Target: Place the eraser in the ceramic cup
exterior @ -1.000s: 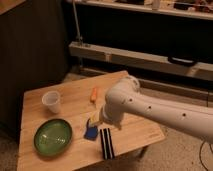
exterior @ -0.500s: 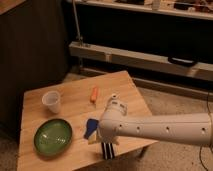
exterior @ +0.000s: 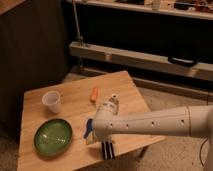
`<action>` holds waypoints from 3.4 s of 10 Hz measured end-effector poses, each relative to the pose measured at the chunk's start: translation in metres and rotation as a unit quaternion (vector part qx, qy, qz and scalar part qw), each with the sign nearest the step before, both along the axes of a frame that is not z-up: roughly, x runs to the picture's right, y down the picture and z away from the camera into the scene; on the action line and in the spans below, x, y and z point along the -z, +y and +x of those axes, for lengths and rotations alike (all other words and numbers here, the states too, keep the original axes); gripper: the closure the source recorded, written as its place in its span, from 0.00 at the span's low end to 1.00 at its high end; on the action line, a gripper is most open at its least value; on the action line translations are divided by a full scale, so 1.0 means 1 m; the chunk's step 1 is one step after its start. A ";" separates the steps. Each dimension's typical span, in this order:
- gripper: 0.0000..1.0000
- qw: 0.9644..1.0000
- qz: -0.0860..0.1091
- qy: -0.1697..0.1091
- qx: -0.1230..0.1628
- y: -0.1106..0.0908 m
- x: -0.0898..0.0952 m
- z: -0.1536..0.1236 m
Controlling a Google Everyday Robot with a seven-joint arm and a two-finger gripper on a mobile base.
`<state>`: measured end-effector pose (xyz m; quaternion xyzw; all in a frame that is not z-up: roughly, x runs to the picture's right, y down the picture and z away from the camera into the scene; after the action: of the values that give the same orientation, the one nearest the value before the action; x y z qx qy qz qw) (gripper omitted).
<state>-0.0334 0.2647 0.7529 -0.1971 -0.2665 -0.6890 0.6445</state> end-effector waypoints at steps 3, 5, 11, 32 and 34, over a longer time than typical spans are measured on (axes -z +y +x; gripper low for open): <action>0.20 1.000 -0.004 0.016 0.015 0.008 -0.007 0.010; 0.20 1.000 -0.012 0.025 0.007 0.012 -0.009 0.030; 0.23 0.999 -0.029 0.021 0.006 0.028 -0.011 0.035; 1.00 0.926 -0.156 -0.241 -0.246 -0.157 0.078 -0.072; 1.00 0.918 -0.181 -0.260 -0.239 -0.166 0.081 -0.091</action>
<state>-0.1246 0.0991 0.6718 -0.0546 -0.5841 -0.4818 0.6509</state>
